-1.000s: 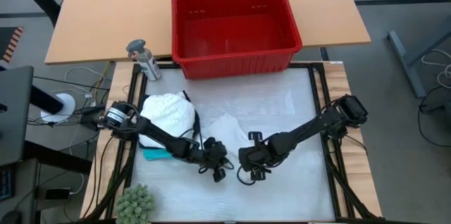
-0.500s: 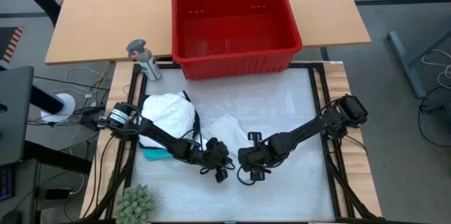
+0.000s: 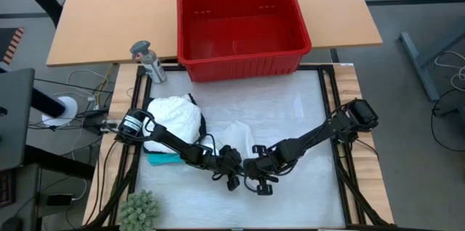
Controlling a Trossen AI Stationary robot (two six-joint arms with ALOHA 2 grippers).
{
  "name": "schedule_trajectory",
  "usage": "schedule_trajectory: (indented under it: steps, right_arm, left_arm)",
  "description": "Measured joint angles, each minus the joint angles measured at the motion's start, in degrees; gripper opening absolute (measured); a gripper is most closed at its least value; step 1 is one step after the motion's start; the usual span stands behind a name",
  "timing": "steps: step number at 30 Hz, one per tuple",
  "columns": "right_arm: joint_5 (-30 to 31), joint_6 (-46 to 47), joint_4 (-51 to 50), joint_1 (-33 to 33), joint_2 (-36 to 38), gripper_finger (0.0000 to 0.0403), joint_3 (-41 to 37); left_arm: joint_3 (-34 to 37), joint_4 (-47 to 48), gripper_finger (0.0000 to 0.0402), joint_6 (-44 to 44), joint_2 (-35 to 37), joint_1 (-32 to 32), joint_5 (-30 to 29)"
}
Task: Fold laundry
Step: Fold the white shorts
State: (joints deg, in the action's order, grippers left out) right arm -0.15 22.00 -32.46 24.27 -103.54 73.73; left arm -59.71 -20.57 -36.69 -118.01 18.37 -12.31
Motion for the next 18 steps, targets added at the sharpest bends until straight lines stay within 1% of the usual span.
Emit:
schedule_trajectory:
  steps: [6,12,18]
  right_arm:
    - [-2.55,-0.87,3.98,1.15,-1.32,0.0019,0.03]
    - [-3.07,-0.94,5.55,1.16,-2.4,0.0065,0.07]
    - [-3.1,-0.94,5.24,1.1,-2.39,0.0092,0.02]
  left_arm:
    - [-0.93,0.12,0.0,0.0,-0.05,-0.33,-1.56]
    - [-1.3,0.36,0.0,-0.58,-0.14,-0.54,-3.21]
    - [-1.3,0.36,0.0,-1.18,-0.14,-0.63,-3.17]
